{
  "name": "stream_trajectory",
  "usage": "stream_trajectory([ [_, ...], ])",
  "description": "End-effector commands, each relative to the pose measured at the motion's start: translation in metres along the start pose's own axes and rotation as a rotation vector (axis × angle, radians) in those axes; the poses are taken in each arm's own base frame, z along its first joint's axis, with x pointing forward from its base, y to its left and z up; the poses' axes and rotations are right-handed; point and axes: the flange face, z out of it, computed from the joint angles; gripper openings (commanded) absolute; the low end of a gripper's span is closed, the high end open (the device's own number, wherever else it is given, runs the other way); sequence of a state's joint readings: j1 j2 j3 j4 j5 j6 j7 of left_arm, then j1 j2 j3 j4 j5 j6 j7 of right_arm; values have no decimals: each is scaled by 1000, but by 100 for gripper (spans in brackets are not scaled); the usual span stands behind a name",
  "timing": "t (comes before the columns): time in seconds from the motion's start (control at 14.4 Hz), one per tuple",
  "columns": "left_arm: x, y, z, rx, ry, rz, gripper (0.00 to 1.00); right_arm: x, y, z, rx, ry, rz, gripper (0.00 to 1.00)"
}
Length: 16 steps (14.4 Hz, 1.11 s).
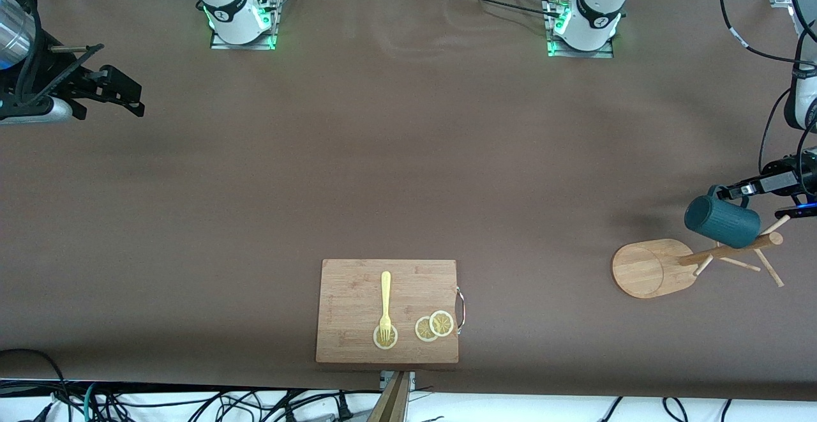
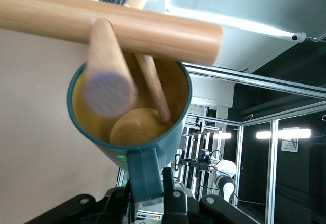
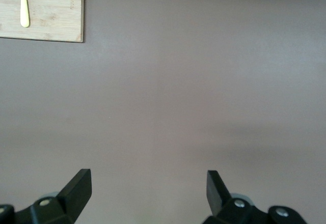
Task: Pass cup and hang on rack
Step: 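Lower the mug handle onto a rack peg with the left gripper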
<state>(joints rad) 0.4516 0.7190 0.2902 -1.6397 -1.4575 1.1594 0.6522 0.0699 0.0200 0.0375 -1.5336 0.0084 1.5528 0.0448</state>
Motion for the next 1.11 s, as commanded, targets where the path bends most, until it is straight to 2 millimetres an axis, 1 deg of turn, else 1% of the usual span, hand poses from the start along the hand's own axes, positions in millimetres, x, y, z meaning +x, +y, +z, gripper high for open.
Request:
stream_trajectory([
  [0.0, 12, 3, -5, -24, -2, 38, 20, 1, -1, -4, 14, 6, 7, 100],
  [0.14, 17, 4, -11, -24, -2, 53, 20, 1, -1, -4, 14, 6, 7, 100],
  [0.28, 19, 2, -12, -21, -7, 68, 33, 1, -1, -4, 14, 6, 7, 100],
  [0.35, 19, 1, -12, -21, -7, 95, 41, 1, -1, -3, 14, 5, 7, 100],
  [0.42, 19, 1, -11, -19, -8, 123, 77, 1, -1, -4, 14, 6, 7, 100],
  [0.49, 19, -1, -11, -17, -8, 149, 100, 1, -1, -4, 14, 6, 7, 100],
  [0.62, 18, 2, -10, -19, -17, 155, 100, 1, -1, -4, 14, 6, 9, 100],
  [0.76, 17, 18, -8, -28, -56, 175, 100, 1, -1, -4, 14, 6, 7, 100],
  [0.9, 12, 22, -13, -32, -77, 170, 100, 1, -1, -4, 14, 6, 9, 100],
  [1.04, 9, 25, -10, -36, -108, 169, 100, 1, -1, -4, 14, 6, 7, 100],
])
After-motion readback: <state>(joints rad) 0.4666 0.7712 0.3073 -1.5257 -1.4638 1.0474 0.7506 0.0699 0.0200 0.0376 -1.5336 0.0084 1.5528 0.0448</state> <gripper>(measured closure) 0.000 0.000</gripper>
